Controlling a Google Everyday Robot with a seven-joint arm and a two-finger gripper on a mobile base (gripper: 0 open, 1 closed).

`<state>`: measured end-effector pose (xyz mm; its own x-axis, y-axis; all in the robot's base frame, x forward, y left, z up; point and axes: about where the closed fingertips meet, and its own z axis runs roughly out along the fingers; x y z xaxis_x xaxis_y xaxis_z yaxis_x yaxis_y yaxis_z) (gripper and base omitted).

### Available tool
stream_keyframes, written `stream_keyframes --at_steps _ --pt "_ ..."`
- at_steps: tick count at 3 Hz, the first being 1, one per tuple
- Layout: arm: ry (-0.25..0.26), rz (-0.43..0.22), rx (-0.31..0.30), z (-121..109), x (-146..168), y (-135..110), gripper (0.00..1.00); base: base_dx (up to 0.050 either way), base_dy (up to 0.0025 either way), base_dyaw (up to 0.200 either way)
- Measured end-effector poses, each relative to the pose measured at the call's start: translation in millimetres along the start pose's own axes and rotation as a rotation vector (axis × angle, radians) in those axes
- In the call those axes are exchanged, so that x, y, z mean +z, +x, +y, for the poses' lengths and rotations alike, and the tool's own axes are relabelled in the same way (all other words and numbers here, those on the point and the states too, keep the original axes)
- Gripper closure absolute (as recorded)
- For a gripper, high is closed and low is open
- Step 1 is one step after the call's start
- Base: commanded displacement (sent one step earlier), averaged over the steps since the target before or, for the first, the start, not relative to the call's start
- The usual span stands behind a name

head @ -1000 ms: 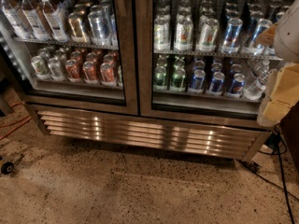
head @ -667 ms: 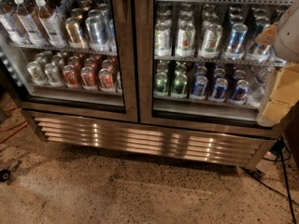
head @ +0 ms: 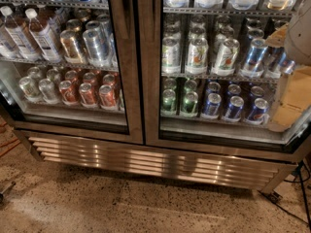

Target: Open right fridge door

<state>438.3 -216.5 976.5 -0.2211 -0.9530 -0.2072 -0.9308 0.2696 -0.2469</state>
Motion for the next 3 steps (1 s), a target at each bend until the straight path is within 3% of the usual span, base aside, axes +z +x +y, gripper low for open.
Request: stream_keyframes --at_steps 1,3 --pt "0.0 0.0 0.0 0 0 0 0.0 0.049 0.00001 0.0" --pt "-0.001 0.017 0.001 0 14 -8 0.0 0.0 0.0 0.0"
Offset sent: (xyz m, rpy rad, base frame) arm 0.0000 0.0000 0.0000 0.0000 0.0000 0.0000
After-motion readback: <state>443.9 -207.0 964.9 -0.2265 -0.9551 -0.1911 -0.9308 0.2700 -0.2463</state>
